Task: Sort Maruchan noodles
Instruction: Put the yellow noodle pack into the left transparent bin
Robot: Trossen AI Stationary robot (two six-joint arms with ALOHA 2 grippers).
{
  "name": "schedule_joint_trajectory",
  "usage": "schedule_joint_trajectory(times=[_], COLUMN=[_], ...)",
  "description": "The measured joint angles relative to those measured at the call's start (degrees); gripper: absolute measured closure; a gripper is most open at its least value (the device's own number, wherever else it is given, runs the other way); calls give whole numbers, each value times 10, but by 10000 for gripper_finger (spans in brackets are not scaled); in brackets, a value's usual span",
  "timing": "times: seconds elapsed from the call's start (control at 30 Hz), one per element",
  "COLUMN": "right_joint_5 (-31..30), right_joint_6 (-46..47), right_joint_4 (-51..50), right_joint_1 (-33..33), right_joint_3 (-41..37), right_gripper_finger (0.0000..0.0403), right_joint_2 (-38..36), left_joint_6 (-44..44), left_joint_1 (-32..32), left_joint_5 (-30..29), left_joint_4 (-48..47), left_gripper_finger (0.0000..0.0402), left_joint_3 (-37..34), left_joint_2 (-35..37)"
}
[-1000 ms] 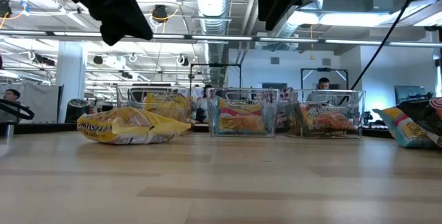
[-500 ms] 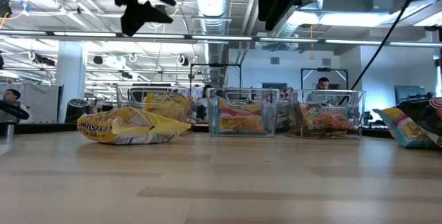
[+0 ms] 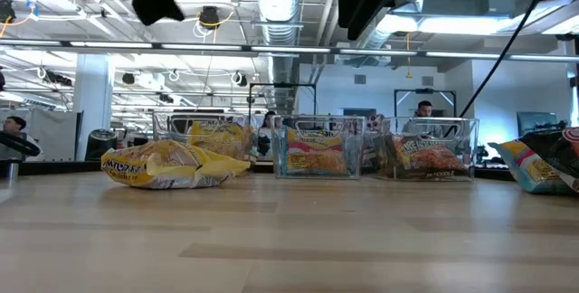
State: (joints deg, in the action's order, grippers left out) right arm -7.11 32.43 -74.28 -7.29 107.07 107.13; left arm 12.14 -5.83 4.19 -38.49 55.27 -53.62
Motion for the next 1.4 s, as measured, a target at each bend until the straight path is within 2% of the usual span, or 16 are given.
schedule_joint_trajectory(times=[0.07,0.27,0.5,1.03,1.2,1.4], right_joint_5=[0,0,0,0,0,0], right_joint_6=[1,1,1,1,1,1], right_joint_4=[0,4,6,5,6,6], right_joint_1=[0,0,1,1,1,1], right_joint_3=[0,0,0,0,0,0], right_gripper_finger=[210,210,210,210,210,210], right_joint_2=[0,0,0,0,0,0], left_joint_6=[-1,4,6,36,55,67], left_joint_1=[25,93,129,134,132,123], left_joint_5=[-5,-81,-90,-63,-118,-142], left_joint_4=[-23,-43,-42,13,34,37], left_gripper_finger=[220,221,221,221,221,221], left_joint_3=[-2,-3,-3,-3,-3,0], left_joint_2=[-11,-63,-149,-328,-369,-413])
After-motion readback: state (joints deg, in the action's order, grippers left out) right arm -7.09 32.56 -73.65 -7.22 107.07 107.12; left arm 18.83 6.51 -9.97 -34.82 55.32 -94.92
